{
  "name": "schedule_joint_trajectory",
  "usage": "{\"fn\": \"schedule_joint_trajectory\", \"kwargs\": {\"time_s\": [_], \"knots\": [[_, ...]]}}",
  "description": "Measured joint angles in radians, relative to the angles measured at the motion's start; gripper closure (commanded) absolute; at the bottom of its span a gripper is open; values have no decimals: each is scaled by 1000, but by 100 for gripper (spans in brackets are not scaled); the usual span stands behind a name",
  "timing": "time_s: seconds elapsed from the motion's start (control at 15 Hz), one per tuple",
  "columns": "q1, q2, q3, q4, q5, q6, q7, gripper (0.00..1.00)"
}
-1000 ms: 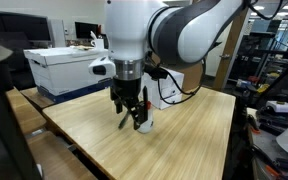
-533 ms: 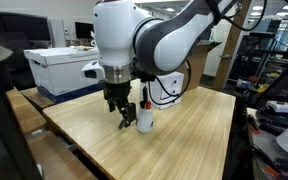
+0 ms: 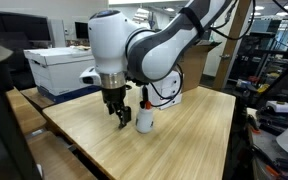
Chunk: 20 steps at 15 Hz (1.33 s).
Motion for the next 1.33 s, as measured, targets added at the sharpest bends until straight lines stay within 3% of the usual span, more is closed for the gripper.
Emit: {"fn": "schedule_joint_trajectory", "kwargs": {"time_s": [0.4,0.6,0.87,0.93,1.33], "knots": [[6,24,-1,17,-27,-8,1,74],[9,27,-2,17,-47,-14,1,47],[19,29,-7,17,-89,-25,1,36],[20,31,-7,17,-98,-28,1,36],[26,39,-7,18,-124,-34,1,65]]}}
